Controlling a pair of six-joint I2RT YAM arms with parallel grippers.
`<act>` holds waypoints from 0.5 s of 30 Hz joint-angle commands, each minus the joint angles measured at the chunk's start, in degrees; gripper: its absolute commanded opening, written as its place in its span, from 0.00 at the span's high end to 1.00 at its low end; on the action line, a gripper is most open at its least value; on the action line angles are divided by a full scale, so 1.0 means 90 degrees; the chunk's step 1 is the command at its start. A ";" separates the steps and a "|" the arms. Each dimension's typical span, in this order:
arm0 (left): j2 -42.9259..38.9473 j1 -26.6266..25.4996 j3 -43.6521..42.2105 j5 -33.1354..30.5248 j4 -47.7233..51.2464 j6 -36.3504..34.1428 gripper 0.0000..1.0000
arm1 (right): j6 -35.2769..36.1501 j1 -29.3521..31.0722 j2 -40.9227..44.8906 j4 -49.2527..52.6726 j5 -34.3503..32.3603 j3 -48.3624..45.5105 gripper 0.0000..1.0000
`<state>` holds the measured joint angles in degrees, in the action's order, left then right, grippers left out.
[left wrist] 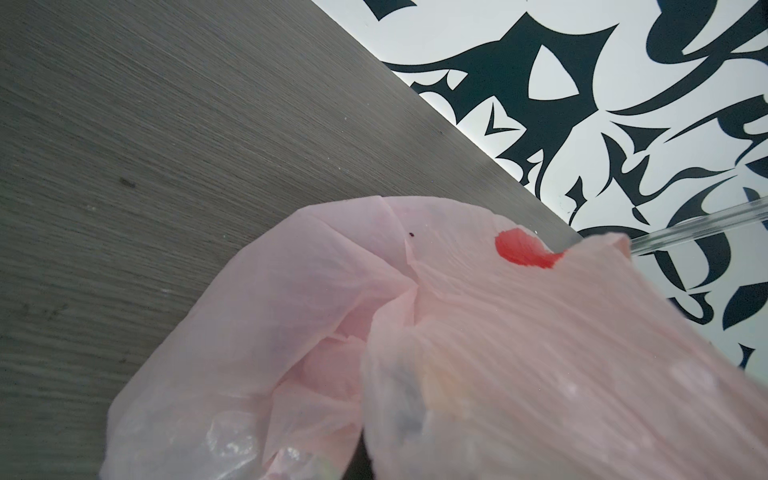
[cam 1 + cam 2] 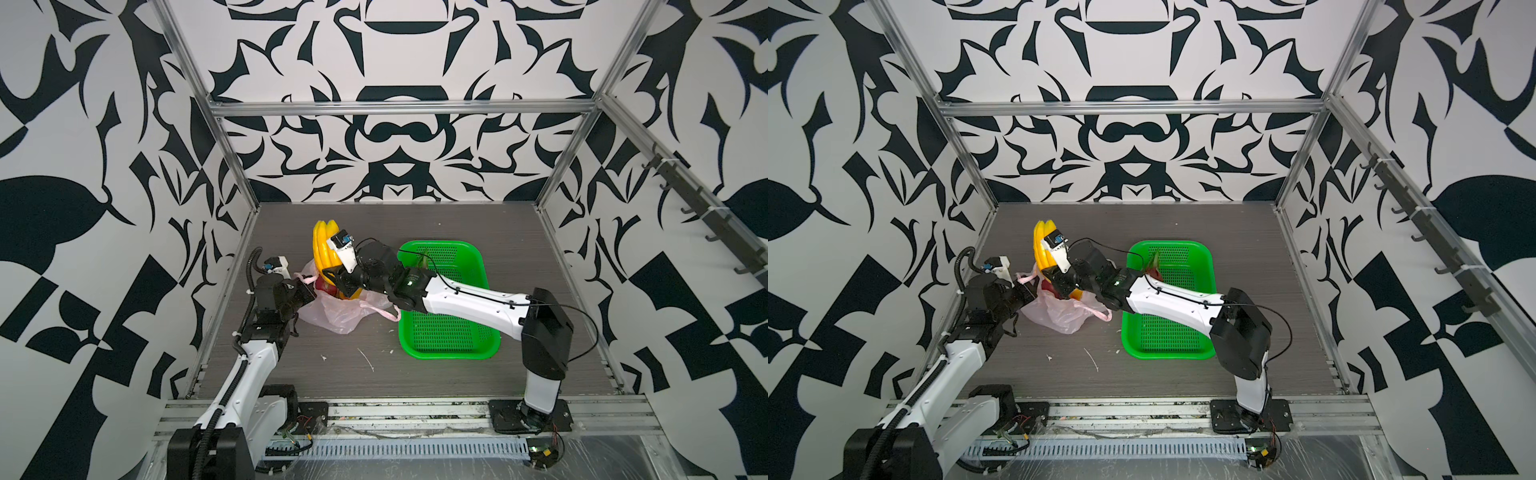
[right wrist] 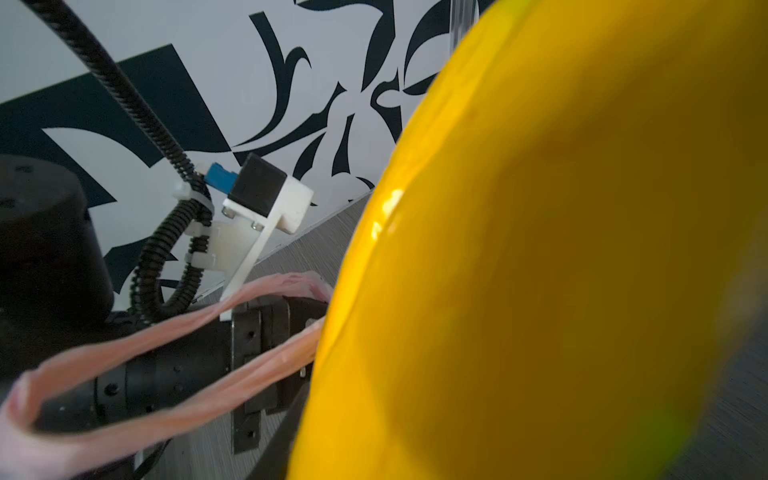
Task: Untie the knot of the plastic bag and take out the fruit
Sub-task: 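Lift the yellow bananas up out of the pink bag with the right gripper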
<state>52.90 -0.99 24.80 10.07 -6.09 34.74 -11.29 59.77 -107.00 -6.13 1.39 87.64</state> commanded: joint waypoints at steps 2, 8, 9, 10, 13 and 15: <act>-0.0124 0.0013 -0.0148 0.0103 0.0061 0.0075 1.00 | -0.0316 0.0080 0.0000 -0.0793 -0.0203 0.0427 0.80; -0.0187 0.0013 -0.0200 0.0112 0.0061 0.0096 1.00 | -0.0493 0.0143 -0.0103 -0.1187 -0.0369 0.0533 0.80; -0.0188 0.0013 -0.0206 0.0103 0.0061 0.0095 1.00 | -0.0521 0.0141 -0.0122 -0.1211 -0.0369 0.0568 0.80; -0.0186 0.0013 -0.0214 0.0102 0.0052 0.0095 1.00 | -0.0541 0.0155 -0.0142 -0.1256 -0.0386 0.0608 0.80; -0.0185 0.0013 -0.0252 0.0071 0.0042 0.0095 1.00 | -0.0614 0.0150 -0.0171 -0.1392 -0.0441 0.0672 0.80; -0.0190 0.0013 -0.0270 0.0026 0.0042 0.0093 1.00 | -0.0659 0.0151 -0.0157 -0.1481 -0.0469 0.0674 0.80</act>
<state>51.96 -0.99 23.42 10.44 -5.74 35.14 -16.01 60.86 -109.84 -13.65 -1.48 90.65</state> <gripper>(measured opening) 0.048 0.374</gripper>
